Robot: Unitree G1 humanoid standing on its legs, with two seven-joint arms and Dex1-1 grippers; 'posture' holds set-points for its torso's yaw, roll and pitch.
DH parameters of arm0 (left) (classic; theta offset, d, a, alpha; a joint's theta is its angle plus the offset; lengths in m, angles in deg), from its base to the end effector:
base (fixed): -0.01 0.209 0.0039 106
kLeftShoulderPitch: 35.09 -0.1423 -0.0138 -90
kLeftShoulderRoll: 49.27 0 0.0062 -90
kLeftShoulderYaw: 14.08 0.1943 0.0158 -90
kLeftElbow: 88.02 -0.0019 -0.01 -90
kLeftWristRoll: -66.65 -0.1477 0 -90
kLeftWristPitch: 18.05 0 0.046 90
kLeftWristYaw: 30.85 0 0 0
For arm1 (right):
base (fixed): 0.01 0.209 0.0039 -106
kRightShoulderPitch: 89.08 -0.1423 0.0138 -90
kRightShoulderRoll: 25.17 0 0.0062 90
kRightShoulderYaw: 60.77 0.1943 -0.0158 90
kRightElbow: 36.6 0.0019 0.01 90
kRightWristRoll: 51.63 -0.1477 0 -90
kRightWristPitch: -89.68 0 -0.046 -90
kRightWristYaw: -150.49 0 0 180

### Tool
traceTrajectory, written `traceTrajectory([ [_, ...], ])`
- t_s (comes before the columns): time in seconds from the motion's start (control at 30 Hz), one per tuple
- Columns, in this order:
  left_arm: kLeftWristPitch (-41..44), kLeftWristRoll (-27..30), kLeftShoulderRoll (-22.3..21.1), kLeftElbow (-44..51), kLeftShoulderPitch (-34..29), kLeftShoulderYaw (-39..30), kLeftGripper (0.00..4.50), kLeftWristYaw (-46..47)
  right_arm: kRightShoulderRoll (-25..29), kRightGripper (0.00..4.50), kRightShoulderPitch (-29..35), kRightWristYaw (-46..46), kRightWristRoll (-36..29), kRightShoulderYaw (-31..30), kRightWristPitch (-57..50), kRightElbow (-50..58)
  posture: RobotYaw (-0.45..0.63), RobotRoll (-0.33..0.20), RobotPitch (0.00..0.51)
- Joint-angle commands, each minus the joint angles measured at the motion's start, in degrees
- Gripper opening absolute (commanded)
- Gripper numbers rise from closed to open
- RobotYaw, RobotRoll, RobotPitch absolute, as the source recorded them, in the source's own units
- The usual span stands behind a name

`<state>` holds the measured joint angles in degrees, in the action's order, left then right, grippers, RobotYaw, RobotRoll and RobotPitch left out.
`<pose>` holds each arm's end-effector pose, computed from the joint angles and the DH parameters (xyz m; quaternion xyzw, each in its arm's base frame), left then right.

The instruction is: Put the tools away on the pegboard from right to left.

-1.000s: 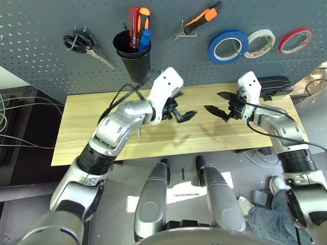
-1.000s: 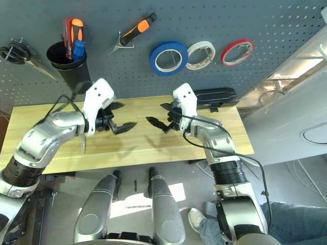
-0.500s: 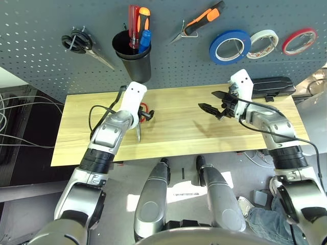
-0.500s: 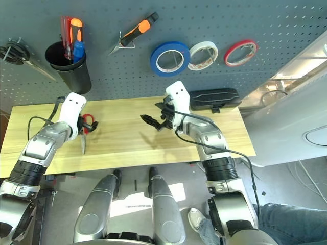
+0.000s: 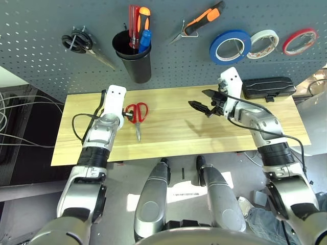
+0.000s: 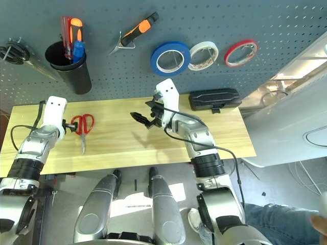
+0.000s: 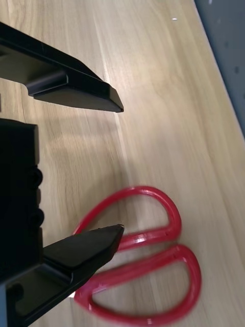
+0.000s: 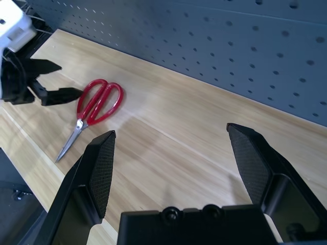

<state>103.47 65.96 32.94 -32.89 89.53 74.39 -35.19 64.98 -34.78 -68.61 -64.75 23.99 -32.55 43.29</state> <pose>0.3192 0.2447 0.0781 0.1619 0.2673 0.0639 0.9478 0.3202 -0.1533 0.1381 -0.0395 0.0931 0.4073 0.9077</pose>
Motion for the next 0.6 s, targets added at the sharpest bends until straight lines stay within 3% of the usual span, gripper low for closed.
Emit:
traceTrajectory([
  [0.03,-3.4,-1.0,0.8,-7.2,1.2,0.0,4.47,-0.2,-0.5,4.50,0.3,0.1,0.1,-0.8,0.1,-0.4,0.14,0.000,0.351],
  [0.2,-5.3,-1.3,1.7,-15.9,4.3,0.8,4.47,-2.1,-0.4,4.50,0.3,0.0,0.1,-0.7,0.0,-0.2,0.13,0.000,0.349],
  [0.3,-2.4,-0.4,2.5,-18.9,5.2,0.1,4.05,-4.5,-0.2,4.50,0.2,-0.2,0.0,-0.6,-0.1,-0.1,0.13,0.000,0.349],
  [0.6,6.7,1.4,3.7,-13.3,0.8,-0.3,1.21,-10.0,-0.6,4.50,-0.9,-1.1,-0.1,-0.8,1.3,-0.8,0.14,0.000,0.332],
])
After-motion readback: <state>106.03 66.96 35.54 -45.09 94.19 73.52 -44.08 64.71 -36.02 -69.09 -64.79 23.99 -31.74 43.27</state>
